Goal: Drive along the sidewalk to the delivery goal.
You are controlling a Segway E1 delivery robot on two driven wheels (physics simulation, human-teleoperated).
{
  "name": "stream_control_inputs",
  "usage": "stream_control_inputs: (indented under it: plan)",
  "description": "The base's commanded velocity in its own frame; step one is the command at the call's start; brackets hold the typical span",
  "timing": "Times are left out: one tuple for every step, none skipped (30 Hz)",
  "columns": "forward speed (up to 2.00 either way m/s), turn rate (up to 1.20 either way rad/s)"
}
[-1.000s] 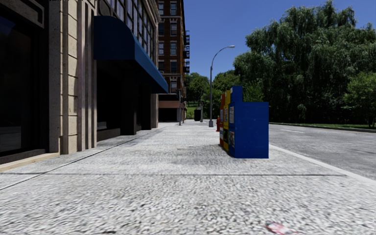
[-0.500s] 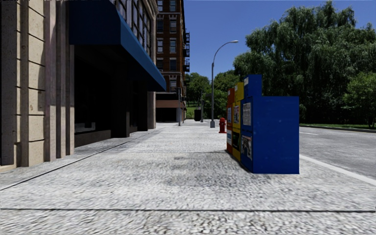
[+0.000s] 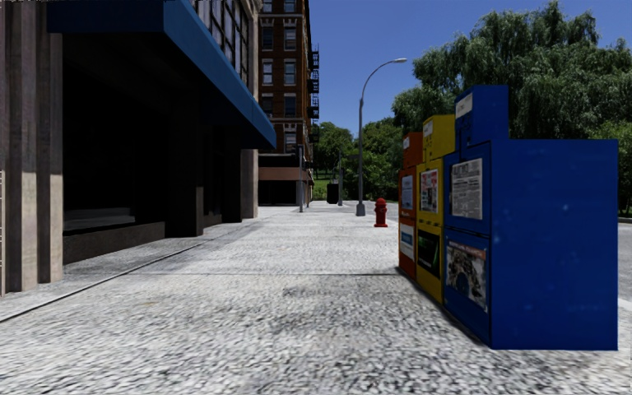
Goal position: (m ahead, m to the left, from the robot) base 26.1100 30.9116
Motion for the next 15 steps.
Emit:
stream_control_inputs:
  plan:
    - [2.0,0.0]
    - [2.0,0.0]
    - [2.0,0.0]
    - [2.0,0.0]
    - [2.0,0.0]
    - [2.0,0.0]
    - [2.0,0.0]
    - [2.0,0.0]
    - [2.0,0.0]
    - [2.0,0.0]
    - [2.0,0.0]
    - [2.0,0.0]
    - [2.0,0.0]
    - [2.0,0.0]
    - [2.0,0.0]
